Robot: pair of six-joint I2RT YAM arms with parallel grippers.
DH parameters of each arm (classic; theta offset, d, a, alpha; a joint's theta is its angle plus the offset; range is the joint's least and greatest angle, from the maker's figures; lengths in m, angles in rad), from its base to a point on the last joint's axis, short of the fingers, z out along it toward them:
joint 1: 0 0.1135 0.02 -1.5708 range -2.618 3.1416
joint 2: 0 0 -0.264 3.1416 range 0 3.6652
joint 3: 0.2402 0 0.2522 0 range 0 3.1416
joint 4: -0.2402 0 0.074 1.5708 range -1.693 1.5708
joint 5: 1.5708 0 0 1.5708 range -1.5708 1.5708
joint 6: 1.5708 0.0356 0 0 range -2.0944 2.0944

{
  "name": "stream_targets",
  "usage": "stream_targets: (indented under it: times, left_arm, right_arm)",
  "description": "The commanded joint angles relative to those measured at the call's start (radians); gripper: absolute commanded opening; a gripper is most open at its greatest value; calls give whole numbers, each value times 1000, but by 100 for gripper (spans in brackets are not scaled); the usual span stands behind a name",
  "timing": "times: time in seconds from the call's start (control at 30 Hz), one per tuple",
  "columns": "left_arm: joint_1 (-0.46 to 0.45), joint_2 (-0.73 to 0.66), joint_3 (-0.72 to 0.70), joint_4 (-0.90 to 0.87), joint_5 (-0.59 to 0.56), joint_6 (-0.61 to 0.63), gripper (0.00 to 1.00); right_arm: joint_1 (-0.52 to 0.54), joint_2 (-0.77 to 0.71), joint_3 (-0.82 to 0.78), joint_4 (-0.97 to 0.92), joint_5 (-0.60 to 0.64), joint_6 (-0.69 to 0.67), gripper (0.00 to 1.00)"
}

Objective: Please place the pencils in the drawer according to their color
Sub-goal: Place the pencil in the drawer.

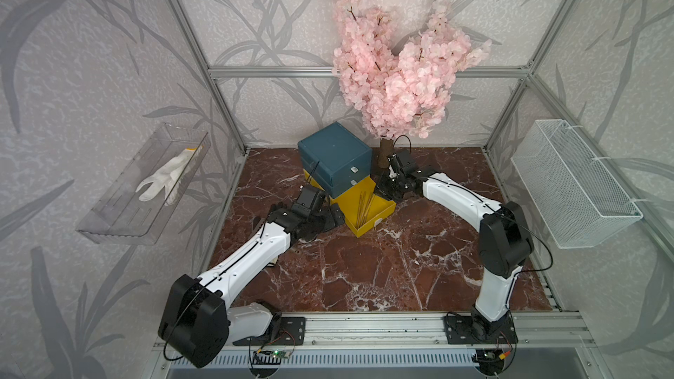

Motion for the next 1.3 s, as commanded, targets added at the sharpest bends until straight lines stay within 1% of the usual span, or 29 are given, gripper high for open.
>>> stream_targets:
  times: [0.0,0.2,0.4,0.87,0.9,0.93,1.03,1.07,1.13,1.27]
  left_arm:
    - [5,-11,32,-24,-8,21,100]
    - [6,-12,27,-25,-12,17,100]
    - [6,-11,21,-24,-9,15,100]
    - [6,-13,21,-28,-13,11,100]
    - [6,-14,22,-29,-14,11,100]
    - [6,-15,21,-29,-14,11,100]
    - [5,-16,24,-32,-17,12,100]
    - [5,-16,25,-35,-19,11,100]
    - [5,-17,24,-35,-20,11,100]
    - [5,-19,25,-35,-21,10,100]
  right_arm:
    - [13,46,40,15,51,-23,0]
    - [24,124,86,6,72,-53,0]
    - [49,185,139,-39,90,-113,0]
    - [119,203,108,-74,87,-184,0]
    - [119,204,111,-80,87,-187,3]
    - [119,203,113,-85,87,-189,7]
    - [120,196,130,-101,87,-194,31]
    - [119,192,138,-110,88,-197,37]
    - [119,182,146,-118,88,-203,42]
    - [119,154,160,-125,89,-208,44]
